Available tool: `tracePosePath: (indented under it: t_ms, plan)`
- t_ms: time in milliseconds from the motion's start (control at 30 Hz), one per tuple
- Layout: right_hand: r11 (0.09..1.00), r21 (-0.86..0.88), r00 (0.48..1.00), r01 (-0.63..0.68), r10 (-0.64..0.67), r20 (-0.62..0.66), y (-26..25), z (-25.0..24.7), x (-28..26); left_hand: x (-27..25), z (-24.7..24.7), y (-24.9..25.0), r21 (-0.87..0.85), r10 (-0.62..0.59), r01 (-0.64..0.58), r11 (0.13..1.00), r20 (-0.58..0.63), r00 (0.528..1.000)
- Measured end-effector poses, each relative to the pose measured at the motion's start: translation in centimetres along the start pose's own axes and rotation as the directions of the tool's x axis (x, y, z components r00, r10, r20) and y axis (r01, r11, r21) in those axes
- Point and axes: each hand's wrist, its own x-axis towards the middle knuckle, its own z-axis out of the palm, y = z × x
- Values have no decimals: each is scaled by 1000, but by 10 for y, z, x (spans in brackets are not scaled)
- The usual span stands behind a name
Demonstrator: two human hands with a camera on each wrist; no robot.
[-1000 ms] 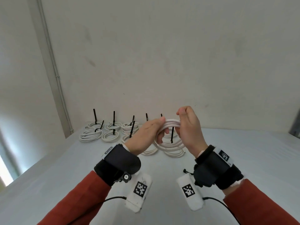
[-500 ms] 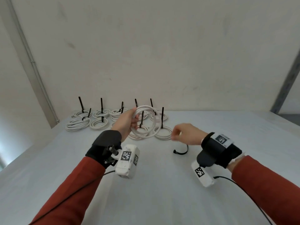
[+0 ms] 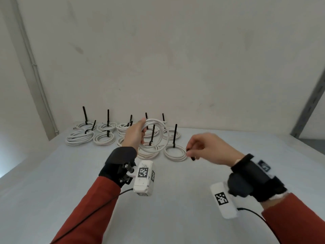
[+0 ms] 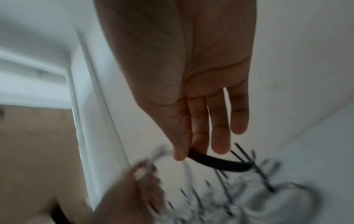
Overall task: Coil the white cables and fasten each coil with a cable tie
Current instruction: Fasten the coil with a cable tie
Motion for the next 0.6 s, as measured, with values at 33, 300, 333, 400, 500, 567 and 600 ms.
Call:
tracePosePath:
  t_ms: [33, 300, 333, 400, 500, 567, 600]
  plan:
    - [991, 132, 999, 24, -17, -50, -9, -11, -5, 1, 0, -2, 3, 11, -10, 1000, -26, 1000]
    - [875, 469, 993, 122, -112, -48, -45, -21, -13, 7, 3, -5, 89, 104, -97, 991, -70, 992]
    - [873, 473, 992, 121, -119, -34, -45, -12, -7, 6, 4, -5, 103, 124, -117, 988, -71, 990]
    - [878, 459, 990, 137, -130, -47, -43, 3, 5, 5, 6, -4, 126, 165, -155, 980, -70, 984]
    - [900, 393, 980, 188, -146, -133, -39, 18, 25, 0, 9, 0, 129, 214, -207, 970, -44, 976]
    - [921, 315, 964, 230, -171, -204, -38, 23, 36, -2, 12, 2, 116, 239, -236, 965, -12, 971]
    - [928, 277, 953, 250, -185, -242, -38, 24, 40, -3, 13, 2, 117, 243, -242, 963, 2, 970]
